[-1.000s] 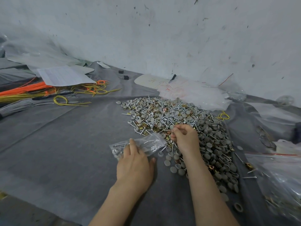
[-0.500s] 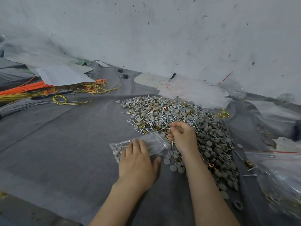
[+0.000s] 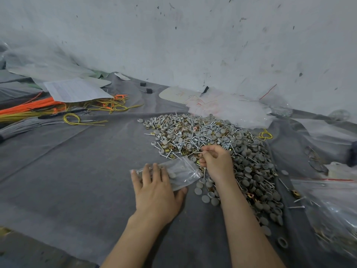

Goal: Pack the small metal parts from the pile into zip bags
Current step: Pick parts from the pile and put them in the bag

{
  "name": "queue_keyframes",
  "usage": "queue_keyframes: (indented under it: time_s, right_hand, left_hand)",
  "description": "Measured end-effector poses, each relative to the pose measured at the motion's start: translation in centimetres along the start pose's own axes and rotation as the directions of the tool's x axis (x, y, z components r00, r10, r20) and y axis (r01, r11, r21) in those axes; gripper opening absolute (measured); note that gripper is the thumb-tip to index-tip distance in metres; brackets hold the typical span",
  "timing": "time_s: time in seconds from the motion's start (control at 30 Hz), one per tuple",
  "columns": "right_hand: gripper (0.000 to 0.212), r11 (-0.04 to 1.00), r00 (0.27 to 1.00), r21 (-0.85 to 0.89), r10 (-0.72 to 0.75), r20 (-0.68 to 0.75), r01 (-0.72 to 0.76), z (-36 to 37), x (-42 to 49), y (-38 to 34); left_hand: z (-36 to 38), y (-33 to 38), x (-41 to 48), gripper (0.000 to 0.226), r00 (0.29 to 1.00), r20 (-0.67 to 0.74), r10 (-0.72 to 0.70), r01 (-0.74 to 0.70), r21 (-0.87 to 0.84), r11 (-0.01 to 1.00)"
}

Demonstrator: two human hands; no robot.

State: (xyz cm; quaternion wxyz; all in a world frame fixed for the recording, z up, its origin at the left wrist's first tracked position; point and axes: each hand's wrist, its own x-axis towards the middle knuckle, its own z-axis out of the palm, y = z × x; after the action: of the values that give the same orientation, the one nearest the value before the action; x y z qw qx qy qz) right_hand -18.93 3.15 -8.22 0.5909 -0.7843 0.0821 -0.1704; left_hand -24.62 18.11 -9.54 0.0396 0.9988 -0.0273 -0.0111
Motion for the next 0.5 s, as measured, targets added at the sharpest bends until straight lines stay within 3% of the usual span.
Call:
queue_keyframes:
  time_s: [0.13, 0.33, 0.5]
  right_hand:
    - [0.023, 1.0, 1.0, 0.002, 0.002, 0.0, -0.002, 0.1, 0.0, 0.0]
    - [0.012, 1.0, 1.0, 0.008, 0.005, -0.022, -0.005, 0.1, 0.2, 0.1]
    - [0.011, 0.999, 0.998, 0.022, 0.03, -0.05, -0.029, 0.0, 0.2, 0.1]
  left_hand:
    - [0.1, 1.1, -0.5, 0.086, 0.999, 0.007, 0.043, -0.043, -0.034, 0.999]
    - [0.4, 4.2, -1.8, 0.073, 0.959, -0.042, 0.281, -0.284, -0.122, 0.951]
    - [0.5, 4.7, -1.4, 0.068, 0.947, -0.019, 0.319, -0.319, -0.118, 0.94]
